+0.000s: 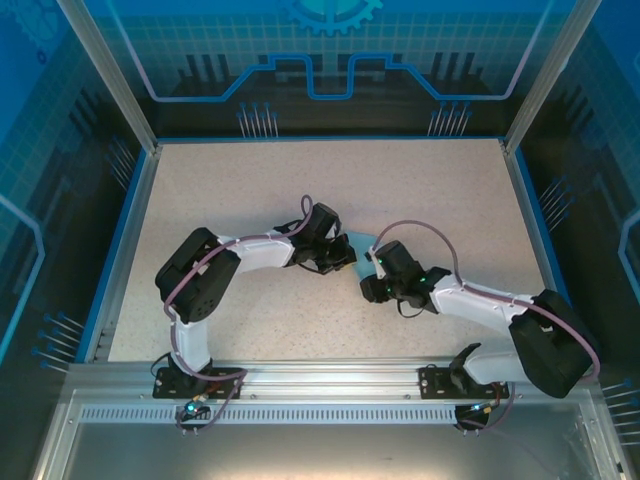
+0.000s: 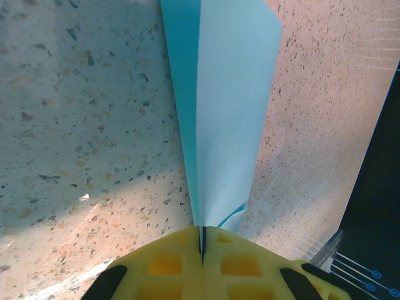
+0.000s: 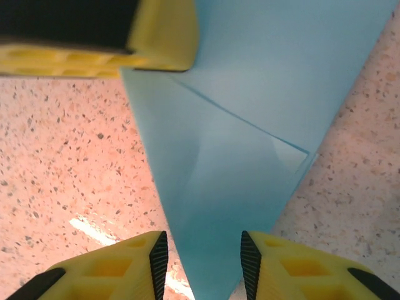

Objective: Fold a paper plane with a square sheet of paper (pick it up from the middle)
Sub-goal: Fold the wing for the fifth time at the center of the table.

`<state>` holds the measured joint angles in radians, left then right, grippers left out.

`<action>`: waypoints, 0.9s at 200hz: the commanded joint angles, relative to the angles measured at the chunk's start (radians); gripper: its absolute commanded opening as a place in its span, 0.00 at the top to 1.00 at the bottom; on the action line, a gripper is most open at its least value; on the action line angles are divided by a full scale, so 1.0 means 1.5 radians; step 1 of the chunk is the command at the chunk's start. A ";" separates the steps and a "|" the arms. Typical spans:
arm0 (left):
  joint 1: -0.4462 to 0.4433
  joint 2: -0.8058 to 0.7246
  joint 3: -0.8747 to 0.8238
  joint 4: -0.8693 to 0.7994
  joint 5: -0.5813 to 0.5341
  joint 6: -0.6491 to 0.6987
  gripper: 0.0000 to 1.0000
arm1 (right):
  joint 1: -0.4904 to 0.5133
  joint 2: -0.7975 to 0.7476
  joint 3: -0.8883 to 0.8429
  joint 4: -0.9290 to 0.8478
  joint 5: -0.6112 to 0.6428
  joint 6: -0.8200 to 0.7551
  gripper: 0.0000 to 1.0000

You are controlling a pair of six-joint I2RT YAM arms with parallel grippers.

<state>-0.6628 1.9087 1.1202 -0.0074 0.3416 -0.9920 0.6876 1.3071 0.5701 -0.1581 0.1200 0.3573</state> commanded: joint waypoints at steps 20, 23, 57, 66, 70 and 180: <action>0.005 0.012 0.020 -0.022 0.016 0.005 1.00 | 0.066 0.011 0.008 0.018 0.116 -0.066 0.58; 0.005 0.012 0.020 -0.023 0.016 0.005 1.00 | 0.071 0.015 0.011 0.017 0.122 -0.069 0.58; 0.006 0.012 0.022 -0.026 0.015 0.007 0.99 | 0.112 0.079 0.062 -0.042 0.202 -0.072 0.58; 0.005 0.012 0.022 -0.026 0.015 0.007 0.99 | 0.123 0.091 0.066 -0.042 0.216 -0.070 0.58; 0.005 0.012 0.022 -0.026 0.016 0.007 1.00 | 0.127 0.097 0.068 -0.042 0.226 -0.067 0.58; 0.006 0.008 0.026 -0.036 0.016 0.014 0.99 | 0.164 0.140 0.092 -0.068 0.301 -0.033 0.91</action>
<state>-0.6621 1.9106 1.1252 -0.0257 0.3420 -0.9913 0.9161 1.5036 0.6830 -0.2291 0.5442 0.2836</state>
